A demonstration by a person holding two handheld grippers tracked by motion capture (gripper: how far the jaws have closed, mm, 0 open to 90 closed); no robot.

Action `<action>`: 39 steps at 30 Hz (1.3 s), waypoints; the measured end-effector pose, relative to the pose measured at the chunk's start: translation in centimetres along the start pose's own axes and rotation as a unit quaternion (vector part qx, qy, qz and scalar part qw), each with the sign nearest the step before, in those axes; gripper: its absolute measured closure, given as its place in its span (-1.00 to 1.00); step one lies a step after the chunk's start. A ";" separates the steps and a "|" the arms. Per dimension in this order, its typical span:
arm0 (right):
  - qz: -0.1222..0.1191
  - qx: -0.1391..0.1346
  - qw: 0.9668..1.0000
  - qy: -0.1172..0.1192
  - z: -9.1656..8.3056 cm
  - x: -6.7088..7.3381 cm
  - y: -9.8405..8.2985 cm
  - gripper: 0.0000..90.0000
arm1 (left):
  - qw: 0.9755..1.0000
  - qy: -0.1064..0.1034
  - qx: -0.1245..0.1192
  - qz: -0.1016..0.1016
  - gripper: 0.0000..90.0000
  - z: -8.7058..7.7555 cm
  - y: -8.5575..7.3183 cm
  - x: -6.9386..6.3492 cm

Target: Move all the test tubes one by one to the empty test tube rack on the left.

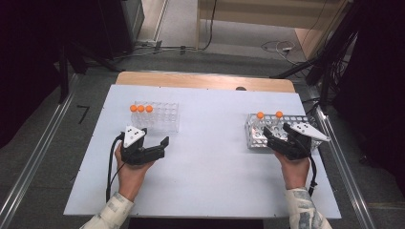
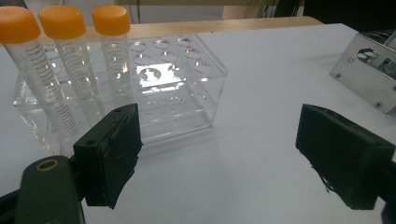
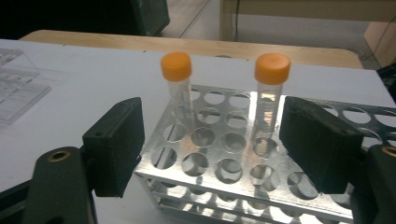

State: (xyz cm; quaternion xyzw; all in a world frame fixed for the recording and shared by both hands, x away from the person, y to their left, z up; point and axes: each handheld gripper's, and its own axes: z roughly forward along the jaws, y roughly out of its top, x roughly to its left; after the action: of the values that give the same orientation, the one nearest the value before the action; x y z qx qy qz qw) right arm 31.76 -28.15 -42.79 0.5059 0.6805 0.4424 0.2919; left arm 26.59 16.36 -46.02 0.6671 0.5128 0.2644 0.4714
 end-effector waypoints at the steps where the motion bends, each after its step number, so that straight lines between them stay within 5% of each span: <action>1: -0.002 -0.001 1.000 -0.006 0.3 -0.2 -0.1 -0.53 | 1.000 -0.001 0.001 -0.001 -0.67 0.1 0.0 0.0; 11: 0.018 -0.009 0.999 -0.034 2.3 -2.2 0.1 -0.38 | 1.000 0.001 0.000 0.008 -0.67 0.0 0.0 -0.2; 21: -0.011 0.001 0.997 -0.070 5.0 -2.3 0.1 0.00 | 1.000 -0.001 0.001 0.009 -0.67 -0.3 0.0 -0.3; 39: -0.027 0.013 0.997 -0.064 5.9 -2.4 -0.6 0.41 | 1.000 0.003 0.005 0.012 -0.66 -0.2 -0.2 -0.5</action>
State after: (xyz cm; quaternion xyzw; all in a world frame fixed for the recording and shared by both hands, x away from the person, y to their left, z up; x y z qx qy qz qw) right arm 37.20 -28.66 -46.06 0.5185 0.6797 0.3918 0.3401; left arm 26.20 15.96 -46.11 0.6749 0.5074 0.2696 0.4631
